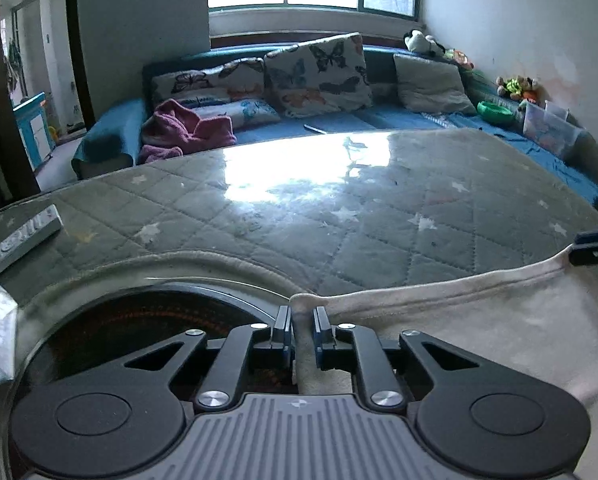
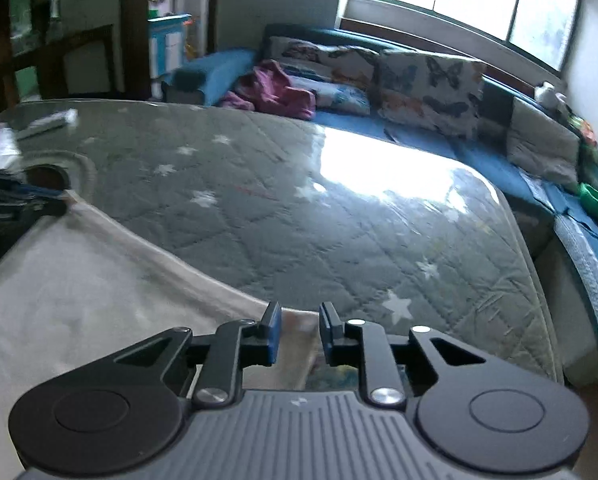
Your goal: Fold clothes
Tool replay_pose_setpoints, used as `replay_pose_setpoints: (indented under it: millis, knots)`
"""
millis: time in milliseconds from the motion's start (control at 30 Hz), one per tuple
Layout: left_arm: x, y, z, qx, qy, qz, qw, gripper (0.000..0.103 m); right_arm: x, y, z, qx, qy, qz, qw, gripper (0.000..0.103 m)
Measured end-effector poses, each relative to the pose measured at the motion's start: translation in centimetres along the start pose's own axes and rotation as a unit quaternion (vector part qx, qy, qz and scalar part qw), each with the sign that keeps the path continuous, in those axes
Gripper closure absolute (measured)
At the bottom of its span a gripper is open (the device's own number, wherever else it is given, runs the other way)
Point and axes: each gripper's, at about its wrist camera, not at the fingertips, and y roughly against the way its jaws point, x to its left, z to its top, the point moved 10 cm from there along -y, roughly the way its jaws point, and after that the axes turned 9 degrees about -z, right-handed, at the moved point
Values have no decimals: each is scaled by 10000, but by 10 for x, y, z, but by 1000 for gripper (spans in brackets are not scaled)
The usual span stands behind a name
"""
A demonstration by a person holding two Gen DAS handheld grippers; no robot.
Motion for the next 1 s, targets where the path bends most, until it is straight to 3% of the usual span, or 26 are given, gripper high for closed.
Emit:
replay_pose_setpoints:
  millis: [233,367,500,667,867,1000]
  knots:
    - [-36,49,-22,-117,-62,-556,9984,89,51,50,-29,42,491,691,9964,73]
    - [-41,80,-50,-96,100,-511,9986,89,82,69,-50,83,727,929,9930,72]
    - [-24,114,-77,-175,287,-110,9994,86,109,89,-67,81,899,1144,9893,72]
    - [19,162,-110,-364,864,683,9932,72,146,116,-86,35,1176,1435,9826,69]
    - [71,215,-153,-572,1633,1698,9702,61,197,150,-103,-186,1713,1854,9674,66]
    - [94,238,-173,-711,2129,2040,9529,55,216,163,-105,-356,2063,1923,9587,66]
